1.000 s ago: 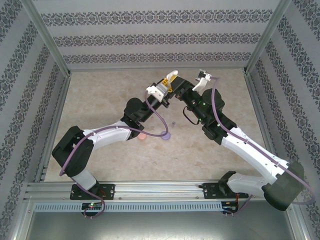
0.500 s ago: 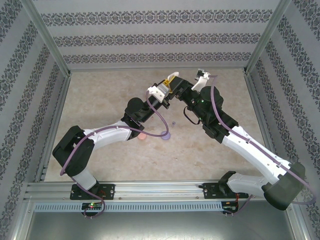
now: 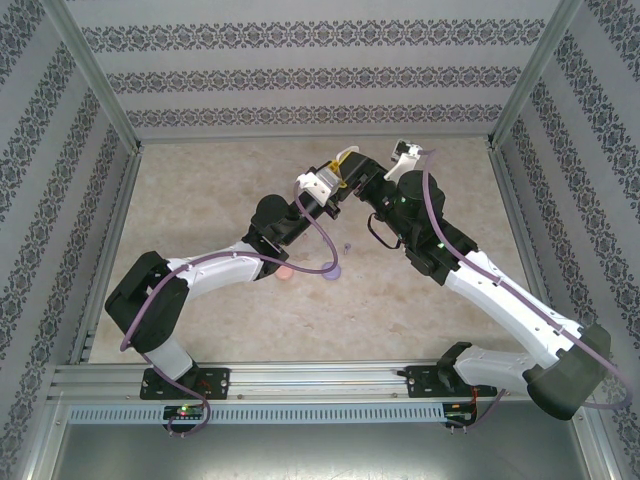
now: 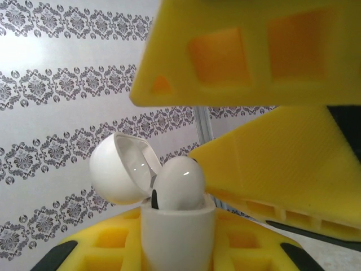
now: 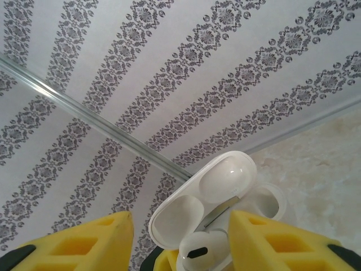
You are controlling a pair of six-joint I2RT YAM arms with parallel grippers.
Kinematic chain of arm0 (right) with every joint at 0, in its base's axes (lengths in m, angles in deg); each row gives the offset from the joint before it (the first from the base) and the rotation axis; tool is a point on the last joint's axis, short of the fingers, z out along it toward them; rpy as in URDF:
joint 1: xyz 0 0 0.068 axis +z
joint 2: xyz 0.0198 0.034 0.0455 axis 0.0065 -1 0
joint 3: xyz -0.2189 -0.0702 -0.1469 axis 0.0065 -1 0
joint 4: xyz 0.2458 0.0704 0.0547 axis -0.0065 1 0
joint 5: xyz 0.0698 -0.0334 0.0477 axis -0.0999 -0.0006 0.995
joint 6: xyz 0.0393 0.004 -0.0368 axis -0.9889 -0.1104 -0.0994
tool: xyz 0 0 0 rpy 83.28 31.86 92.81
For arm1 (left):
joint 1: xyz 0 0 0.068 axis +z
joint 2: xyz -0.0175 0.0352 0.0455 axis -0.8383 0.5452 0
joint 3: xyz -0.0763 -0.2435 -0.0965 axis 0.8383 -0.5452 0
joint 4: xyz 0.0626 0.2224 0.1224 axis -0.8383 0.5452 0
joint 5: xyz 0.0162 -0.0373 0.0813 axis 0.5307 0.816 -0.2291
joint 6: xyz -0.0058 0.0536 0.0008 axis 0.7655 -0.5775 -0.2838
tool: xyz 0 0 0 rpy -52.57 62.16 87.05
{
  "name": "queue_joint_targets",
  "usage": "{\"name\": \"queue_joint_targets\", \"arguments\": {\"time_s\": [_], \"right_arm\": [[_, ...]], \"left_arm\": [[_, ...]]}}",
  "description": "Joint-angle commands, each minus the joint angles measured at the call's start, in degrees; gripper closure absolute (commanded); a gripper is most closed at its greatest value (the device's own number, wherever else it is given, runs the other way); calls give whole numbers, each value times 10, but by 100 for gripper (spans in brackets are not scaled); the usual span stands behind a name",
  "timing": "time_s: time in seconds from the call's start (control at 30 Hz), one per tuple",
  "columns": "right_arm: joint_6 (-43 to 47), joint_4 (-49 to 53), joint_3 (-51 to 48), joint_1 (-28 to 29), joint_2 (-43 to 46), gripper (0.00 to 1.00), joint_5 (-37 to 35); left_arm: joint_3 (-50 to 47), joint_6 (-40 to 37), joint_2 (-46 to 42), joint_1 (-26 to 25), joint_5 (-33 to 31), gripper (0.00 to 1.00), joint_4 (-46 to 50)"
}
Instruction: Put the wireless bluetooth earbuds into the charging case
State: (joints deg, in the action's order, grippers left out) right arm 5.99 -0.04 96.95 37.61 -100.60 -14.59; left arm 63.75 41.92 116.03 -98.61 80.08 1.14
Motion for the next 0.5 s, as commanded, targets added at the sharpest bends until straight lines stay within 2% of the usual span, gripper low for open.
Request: {"name": "queue_joint_targets", "arguments": {"time_s": [0.0, 0.23, 0.47], "right_arm": [[-11, 65, -1, -8, -5, 47, -18], [-10, 74, 7, -21, 2, 29, -22], [11, 102, 9, -41, 62, 26, -12]], "left_arm": [[19, 15, -18, -10, 14, 100, -64], [15, 18, -20, -11, 16, 100, -66], [-4, 15, -31, -11, -3, 100, -78]]}}
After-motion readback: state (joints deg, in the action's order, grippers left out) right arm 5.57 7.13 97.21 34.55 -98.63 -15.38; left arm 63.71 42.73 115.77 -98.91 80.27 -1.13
